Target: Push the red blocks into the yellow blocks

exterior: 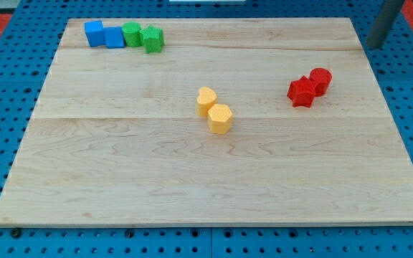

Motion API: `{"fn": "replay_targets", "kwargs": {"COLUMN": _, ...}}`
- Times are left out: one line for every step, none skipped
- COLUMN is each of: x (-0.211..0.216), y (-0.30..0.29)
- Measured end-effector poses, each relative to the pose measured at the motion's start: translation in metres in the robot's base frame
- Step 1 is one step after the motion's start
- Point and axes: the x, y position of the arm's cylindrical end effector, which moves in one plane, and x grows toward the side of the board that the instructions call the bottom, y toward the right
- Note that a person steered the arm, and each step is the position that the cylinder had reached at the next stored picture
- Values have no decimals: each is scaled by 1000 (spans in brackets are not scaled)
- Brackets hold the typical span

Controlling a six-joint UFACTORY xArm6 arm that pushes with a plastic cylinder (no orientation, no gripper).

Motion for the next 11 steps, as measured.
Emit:
{"fn": "replay_targets", "kwargs": {"x": 55, "y": -81}}
{"fn": "replay_targets", "kwargs": {"x": 71, "y": -155}}
{"fn": "replay_targets", "kwargs": {"x": 75, "y": -172}}
{"fn": "replay_targets", "kwargs": {"x": 96, "y": -134}}
{"fn": "replay_targets", "kwargs": {"x": 127, "y": -190}}
{"fn": "replay_targets", "kwargs": {"x": 127, "y": -231}}
{"fn": "replay_targets", "kwargs": {"x": 146, "y": -132}}
{"fn": "replay_targets", "kwargs": {"x": 214, "y": -147}}
{"fn": "replay_targets", "kwargs": {"x": 211, "y": -191}}
{"fn": "replay_targets", "kwargs": {"x": 186, "y": -194}}
{"fn": "replay_targets", "kwargs": {"x": 157, "y": -221}}
